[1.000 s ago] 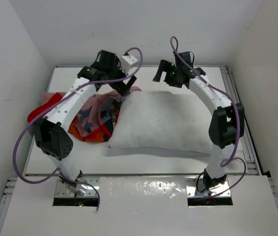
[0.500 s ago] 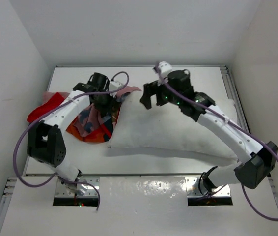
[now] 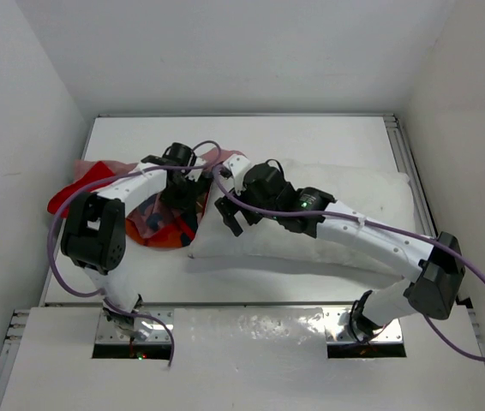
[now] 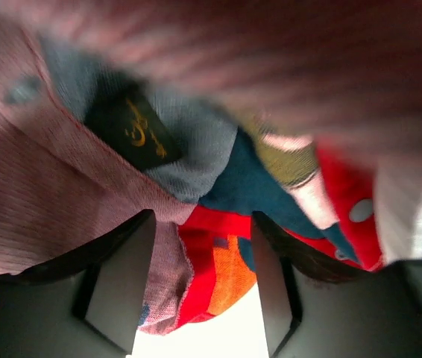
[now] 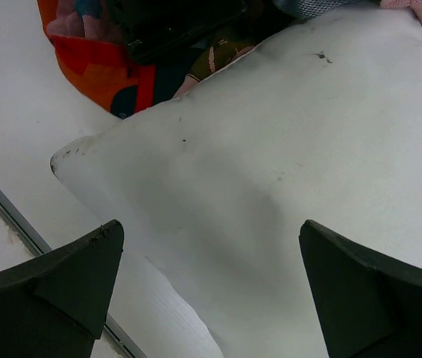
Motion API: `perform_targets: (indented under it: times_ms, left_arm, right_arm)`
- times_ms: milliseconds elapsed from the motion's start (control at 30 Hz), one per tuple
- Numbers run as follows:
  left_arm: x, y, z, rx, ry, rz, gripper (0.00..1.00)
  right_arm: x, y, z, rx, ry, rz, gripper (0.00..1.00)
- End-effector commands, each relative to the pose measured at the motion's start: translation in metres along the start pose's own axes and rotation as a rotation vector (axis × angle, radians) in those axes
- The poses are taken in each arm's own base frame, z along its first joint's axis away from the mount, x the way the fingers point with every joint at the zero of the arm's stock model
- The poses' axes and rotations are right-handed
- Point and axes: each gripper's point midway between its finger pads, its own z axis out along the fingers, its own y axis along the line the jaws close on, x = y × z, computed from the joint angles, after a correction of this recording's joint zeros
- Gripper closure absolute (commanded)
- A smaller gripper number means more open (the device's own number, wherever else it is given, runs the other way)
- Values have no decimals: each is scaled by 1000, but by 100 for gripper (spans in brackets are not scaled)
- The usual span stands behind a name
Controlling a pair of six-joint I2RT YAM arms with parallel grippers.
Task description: Put the pillow into the pillowcase
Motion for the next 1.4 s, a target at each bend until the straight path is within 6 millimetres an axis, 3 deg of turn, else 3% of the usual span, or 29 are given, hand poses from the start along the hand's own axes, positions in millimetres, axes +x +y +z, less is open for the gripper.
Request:
perform_targets:
  times_ms: [0,167,300,500,600,633,700,733,833,933,967,1000,1033,1067,1100,1167,1200,1267,1367]
  left_arm:
    - [7,8,-1,-38,-1,-49,47]
    - [14,12,0,-65,-6,-54,33]
    - [16,17,10,-86,1,-56,25]
    - [-15,14,23,2,-91,-66,25]
    - [-30,11,23,39,-122,-85,43]
    - [-34,10,21,47,-131,-87,60]
    - [-37,12,18,48,-138,-82,80]
    - [-36,11,16,59,-134,-81,98]
    - [-33,11,5,76,-134,-72,100]
    - [-40,13,-20,84,-164,-27,100]
    - [-47,14,-38,75,-207,17,100]
    - [-46,12,-46,85,-217,43,100]
    - [-47,11,-55,85,-238,71,100]
    - [-46,8,-70,79,-270,118,100]
    - [-41,3,-76,99,-266,149,100]
    - [-36,-7,-94,107,-288,236,100]
    - [-26,-14,-101,132,-264,275,100]
    - [-25,-25,-120,147,-287,405,100]
    - [-2,-44,-132,215,-260,537,100]
  right_arm:
    - [-18,-1,-4,43,-41,-23,1]
    - [-1,8,2,19,2,-17,1]
    - [16,7,5,80,86,-108,1]
    - [27,10,8,96,117,-207,1]
    - [40,11,15,82,156,-235,1]
    - [47,10,19,91,178,-242,1]
    - [60,7,26,102,200,-238,1]
    - [75,5,32,104,231,-236,1]
    - [87,4,51,101,257,-189,1]
    - [89,3,61,111,334,-167,3]
    - [97,3,69,116,366,-157,8]
    - [98,2,71,122,372,-148,27]
    - [95,2,76,126,354,-125,38]
    - [92,1,77,117,338,-100,56]
    - [89,-3,79,115,321,-70,83]
    - [69,-3,79,78,266,24,100]
    - [52,-11,77,72,227,72,100]
    - [25,-16,74,53,153,159,100]
    - [-30,-37,60,47,-28,314,100]
